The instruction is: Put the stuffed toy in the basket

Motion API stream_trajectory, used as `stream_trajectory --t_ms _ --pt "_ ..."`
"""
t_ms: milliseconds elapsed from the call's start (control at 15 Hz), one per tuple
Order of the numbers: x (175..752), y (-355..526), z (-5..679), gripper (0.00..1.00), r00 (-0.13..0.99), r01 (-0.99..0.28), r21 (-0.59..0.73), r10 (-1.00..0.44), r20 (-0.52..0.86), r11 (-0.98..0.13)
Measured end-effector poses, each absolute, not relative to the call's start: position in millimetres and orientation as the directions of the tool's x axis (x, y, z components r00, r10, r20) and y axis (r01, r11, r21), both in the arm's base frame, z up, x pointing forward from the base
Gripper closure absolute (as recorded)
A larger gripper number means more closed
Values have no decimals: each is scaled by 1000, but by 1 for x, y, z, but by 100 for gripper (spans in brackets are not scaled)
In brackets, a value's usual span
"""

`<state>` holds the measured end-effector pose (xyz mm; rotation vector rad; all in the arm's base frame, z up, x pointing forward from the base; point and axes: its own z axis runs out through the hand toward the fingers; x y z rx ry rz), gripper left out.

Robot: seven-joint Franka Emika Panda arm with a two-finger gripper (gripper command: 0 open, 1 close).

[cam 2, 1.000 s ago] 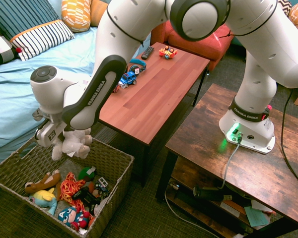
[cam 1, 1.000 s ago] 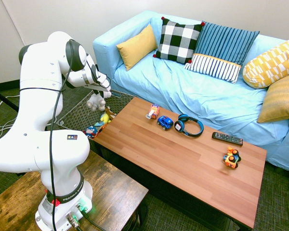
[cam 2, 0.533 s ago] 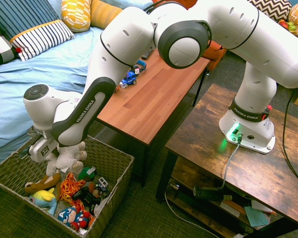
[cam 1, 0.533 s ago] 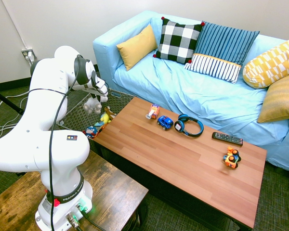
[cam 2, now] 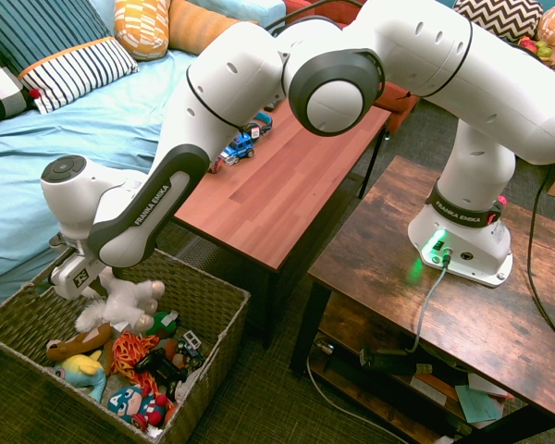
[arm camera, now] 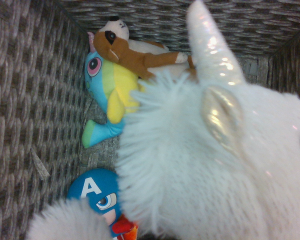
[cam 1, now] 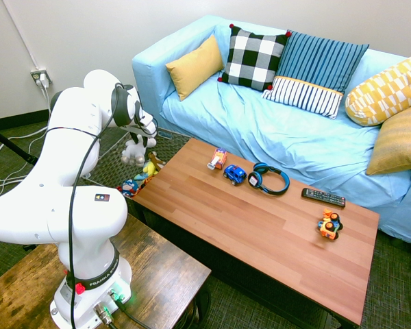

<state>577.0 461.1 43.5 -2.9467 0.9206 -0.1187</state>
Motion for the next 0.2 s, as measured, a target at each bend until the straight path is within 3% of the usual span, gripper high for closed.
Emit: stream_trajectory --t_ms 200 --pt "580 456 44 0 817 -570 -72 -574 56 -819"
